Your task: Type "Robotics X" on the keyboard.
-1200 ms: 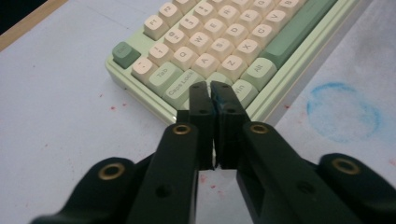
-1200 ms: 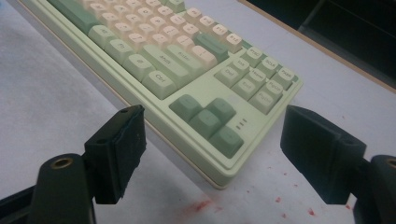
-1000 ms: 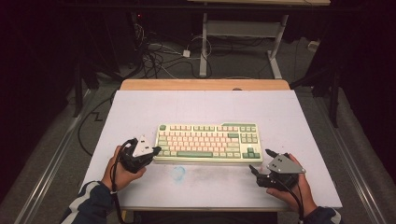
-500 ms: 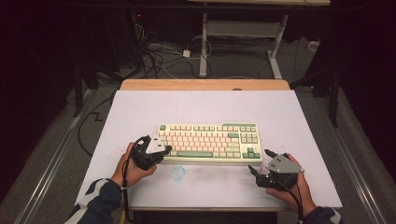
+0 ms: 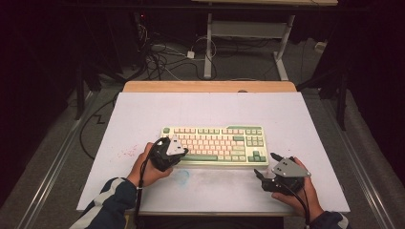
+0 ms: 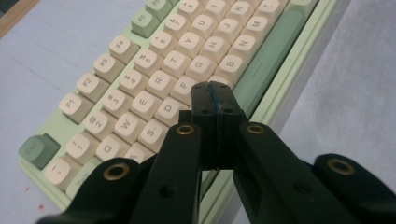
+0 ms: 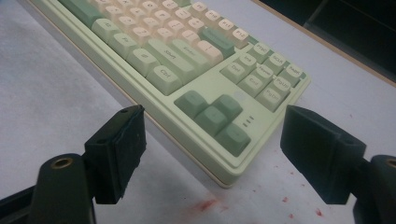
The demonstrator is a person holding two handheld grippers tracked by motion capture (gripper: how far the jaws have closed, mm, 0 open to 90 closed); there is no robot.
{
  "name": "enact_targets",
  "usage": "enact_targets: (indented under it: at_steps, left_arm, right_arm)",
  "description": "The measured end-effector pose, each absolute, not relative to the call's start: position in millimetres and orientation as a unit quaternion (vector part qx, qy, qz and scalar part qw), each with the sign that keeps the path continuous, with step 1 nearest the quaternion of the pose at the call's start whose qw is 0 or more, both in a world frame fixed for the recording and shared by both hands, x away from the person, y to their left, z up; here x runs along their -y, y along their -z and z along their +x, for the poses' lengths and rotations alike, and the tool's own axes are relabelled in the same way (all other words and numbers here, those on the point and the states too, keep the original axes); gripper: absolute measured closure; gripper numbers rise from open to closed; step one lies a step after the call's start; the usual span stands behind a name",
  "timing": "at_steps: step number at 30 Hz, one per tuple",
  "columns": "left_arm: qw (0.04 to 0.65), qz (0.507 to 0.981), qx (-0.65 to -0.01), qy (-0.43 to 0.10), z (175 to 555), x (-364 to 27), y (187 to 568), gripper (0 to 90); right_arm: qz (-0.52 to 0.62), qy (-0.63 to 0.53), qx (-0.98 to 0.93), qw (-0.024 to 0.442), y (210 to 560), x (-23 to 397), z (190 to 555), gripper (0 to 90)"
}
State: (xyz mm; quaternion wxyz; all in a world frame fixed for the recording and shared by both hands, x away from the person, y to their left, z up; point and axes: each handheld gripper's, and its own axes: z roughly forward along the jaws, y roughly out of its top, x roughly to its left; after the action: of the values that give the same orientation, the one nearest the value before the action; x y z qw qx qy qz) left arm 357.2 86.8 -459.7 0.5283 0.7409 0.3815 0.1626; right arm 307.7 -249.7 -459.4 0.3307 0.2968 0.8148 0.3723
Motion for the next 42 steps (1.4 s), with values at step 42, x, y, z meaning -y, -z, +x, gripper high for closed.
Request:
enact_targets:
  at_steps: [42]
  left_arm:
    - [0.512,0.766,-0.359,-0.150,360.9,-59.9,469.9,87.0]
  right_arm:
    - [0.292,-0.370,-0.819,0.327,460.0,249.2,307.1,23.2]
